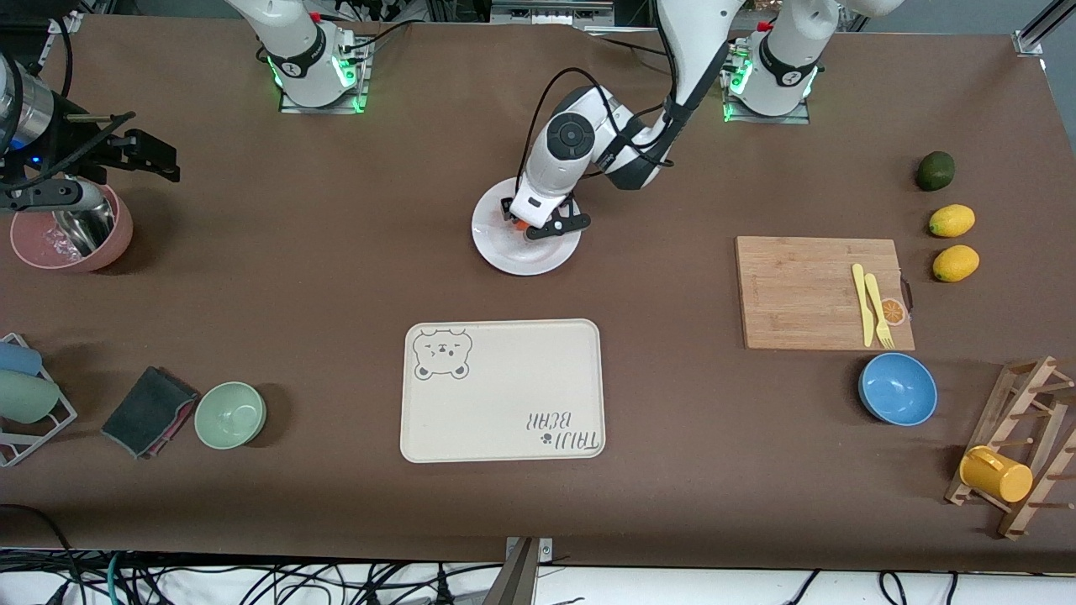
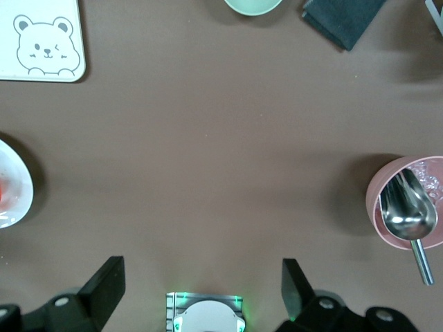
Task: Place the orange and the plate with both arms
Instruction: 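Open the left gripper to release the orange while the right gripper reaches out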
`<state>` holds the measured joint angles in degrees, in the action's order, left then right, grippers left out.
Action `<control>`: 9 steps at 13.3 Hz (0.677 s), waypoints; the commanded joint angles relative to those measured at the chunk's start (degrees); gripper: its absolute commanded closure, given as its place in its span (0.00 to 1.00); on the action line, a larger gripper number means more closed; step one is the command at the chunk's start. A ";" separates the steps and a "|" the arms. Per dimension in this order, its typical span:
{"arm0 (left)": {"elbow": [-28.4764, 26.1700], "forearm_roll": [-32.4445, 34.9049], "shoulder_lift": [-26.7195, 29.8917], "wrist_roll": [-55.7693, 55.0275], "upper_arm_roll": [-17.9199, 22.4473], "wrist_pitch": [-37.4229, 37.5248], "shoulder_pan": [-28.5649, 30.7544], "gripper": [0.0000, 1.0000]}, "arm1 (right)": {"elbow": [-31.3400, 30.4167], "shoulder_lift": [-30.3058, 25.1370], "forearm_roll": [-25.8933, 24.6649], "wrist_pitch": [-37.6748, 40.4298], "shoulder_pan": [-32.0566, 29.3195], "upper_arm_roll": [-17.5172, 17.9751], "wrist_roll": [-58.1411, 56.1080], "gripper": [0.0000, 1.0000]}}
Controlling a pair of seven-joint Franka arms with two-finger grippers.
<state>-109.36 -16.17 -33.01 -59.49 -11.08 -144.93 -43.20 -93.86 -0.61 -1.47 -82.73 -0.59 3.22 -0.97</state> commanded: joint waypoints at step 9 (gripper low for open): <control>0.81 0.00 9.79 -3.18 -0.97 10.34 9.16 0.00 | 0.96 6.04 5.85 1.60 -0.12 0.21 -0.26 0.00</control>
<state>-107.65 -16.17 -29.30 -62.76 -11.42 -139.81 -38.20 -93.91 3.14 2.19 -82.00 -0.59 3.24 -0.98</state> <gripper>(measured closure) 0.000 0.000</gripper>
